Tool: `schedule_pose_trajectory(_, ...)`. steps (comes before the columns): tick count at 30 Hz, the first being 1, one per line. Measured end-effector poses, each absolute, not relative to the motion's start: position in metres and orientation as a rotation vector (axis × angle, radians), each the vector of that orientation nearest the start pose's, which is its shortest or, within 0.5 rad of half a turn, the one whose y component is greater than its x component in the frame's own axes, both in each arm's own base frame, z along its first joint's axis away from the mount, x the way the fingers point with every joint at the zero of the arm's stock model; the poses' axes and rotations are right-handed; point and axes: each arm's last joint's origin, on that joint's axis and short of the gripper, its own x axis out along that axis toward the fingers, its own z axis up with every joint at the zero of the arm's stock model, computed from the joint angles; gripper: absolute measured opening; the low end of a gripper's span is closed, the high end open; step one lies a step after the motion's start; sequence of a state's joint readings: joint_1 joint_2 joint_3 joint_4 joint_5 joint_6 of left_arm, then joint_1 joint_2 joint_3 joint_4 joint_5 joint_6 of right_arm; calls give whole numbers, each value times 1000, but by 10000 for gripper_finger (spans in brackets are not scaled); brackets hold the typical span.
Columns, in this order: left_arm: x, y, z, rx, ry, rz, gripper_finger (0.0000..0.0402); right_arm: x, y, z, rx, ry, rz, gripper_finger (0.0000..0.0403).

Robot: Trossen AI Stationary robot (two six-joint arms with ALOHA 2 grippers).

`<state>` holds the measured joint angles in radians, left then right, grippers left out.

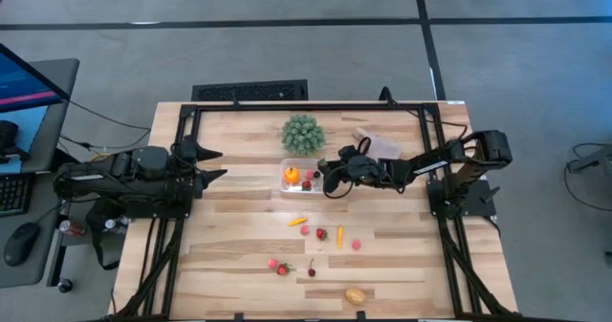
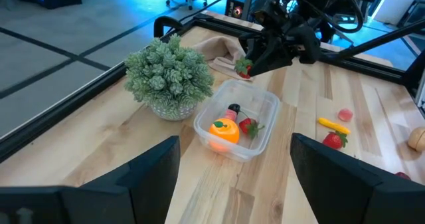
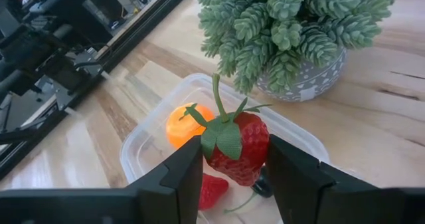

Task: Pick and placing Produce into tupperware
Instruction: Put the red strawberry into the transparent container

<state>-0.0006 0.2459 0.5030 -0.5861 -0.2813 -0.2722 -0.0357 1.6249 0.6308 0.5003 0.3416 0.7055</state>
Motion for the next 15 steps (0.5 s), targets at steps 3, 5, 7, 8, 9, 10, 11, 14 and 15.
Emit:
schedule_pose_trajectory(3,76,8,257,-222,287,320,275,301,-21,150,600,332,-540,145)
schedule_pose_trajectory(5,76,8,257,-220,287,320,275,301,-22,150,595,323,-561,145)
schedule_pose_trajectory(7,76,8,257,-219,287,320,275,302,-22,149,588,306,-585,147)
schedule_pose_trajectory(8,76,8,257,-218,288,320,275,304,-23,147,587,291,-591,148)
schedule_pose_trajectory(9,76,8,257,-218,287,320,275,305,-23,145,586,289,-589,150)
schedule_pose_trajectory(10,76,8,257,-218,288,320,275,306,-23,143,585,283,-586,151)
schedule_pose_trajectory(11,76,8,257,-218,288,320,275,309,-23,141,590,266,-581,152)
schedule_pose_trajectory(14,76,8,257,-218,288,320,275,318,-20,129,596,284,-565,154)
schedule_pose_trajectory(15,76,8,257,-218,288,320,275,322,-18,126,597,292,-552,153)
